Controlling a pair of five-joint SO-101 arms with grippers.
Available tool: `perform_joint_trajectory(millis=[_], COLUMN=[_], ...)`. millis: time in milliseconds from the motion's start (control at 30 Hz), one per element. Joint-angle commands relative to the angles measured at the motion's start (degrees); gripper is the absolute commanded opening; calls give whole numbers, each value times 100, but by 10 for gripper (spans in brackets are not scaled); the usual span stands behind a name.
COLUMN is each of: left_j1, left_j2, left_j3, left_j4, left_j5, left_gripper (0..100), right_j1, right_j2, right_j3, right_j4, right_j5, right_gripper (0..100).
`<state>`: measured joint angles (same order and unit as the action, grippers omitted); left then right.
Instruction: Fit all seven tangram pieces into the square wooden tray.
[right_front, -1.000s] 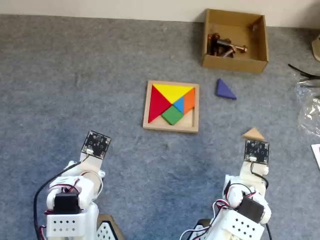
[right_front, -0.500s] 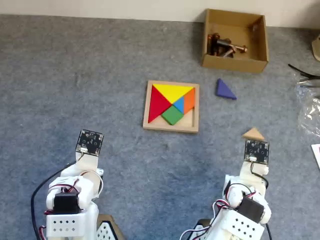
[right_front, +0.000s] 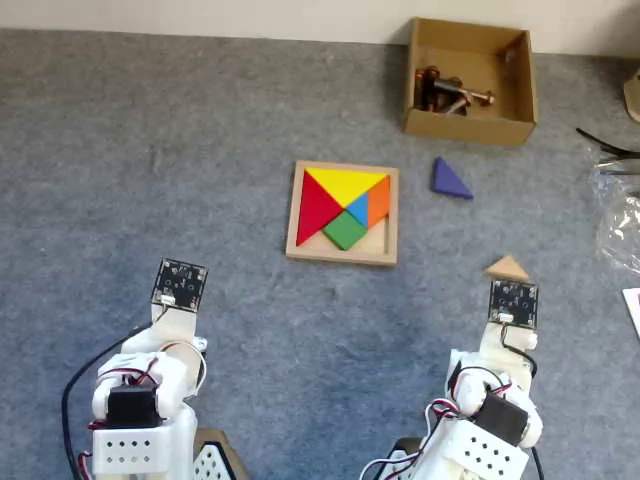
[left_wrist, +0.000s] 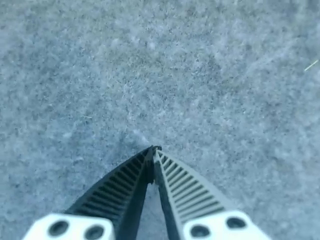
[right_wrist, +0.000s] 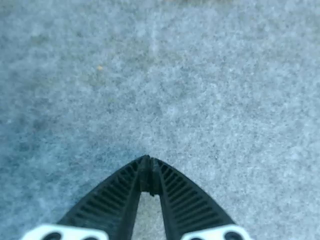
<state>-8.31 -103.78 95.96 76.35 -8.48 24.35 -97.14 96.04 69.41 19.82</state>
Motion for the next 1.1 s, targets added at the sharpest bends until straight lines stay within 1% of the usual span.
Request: perform_joint_trajectory(millis=[0, 367, 500, 600, 733, 967, 1067], left_j1=[-75, -75, -75, -75, -75, -75, -75], left_j2=[-22, -22, -22, -22, -22, -22, -22], left_j3=[119, 119, 119, 119, 119, 119, 119], left_j4=[35, 35, 35, 35, 35, 35, 35], left_j5=[53, 53, 53, 53, 53, 53, 53], left_gripper=[6, 6, 6, 6, 6, 6, 6], right_j1=[66, 66, 154, 409, 919, 2334, 2905], right_j2=[-84, -84, -84, -84, -84, -84, -84], right_j3=[664, 664, 664, 664, 576, -549, -1024], right_j4=[-101, -171, -892, -1349, -1938, -2000, -2000], right_j5=[-9, -9, -9, -9, 0, 18, 624], right_gripper=[5, 5, 5, 5, 6, 6, 6])
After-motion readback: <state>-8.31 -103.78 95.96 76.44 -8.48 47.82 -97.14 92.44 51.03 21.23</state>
